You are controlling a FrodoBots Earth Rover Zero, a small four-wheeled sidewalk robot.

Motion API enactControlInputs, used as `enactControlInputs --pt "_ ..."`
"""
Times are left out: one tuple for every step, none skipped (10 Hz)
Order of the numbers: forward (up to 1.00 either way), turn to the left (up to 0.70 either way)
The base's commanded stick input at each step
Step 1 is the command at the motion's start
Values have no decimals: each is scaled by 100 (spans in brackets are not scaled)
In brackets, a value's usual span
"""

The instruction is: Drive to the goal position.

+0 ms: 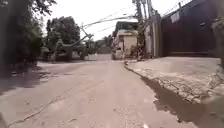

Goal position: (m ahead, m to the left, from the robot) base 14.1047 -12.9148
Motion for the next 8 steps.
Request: enactControlInputs --pt "100 2" --pt "100 2" --pt "100 2" --pt "100 2" --pt "100 2" --pt "100 2" --pt "100 2" --pt "100 2"
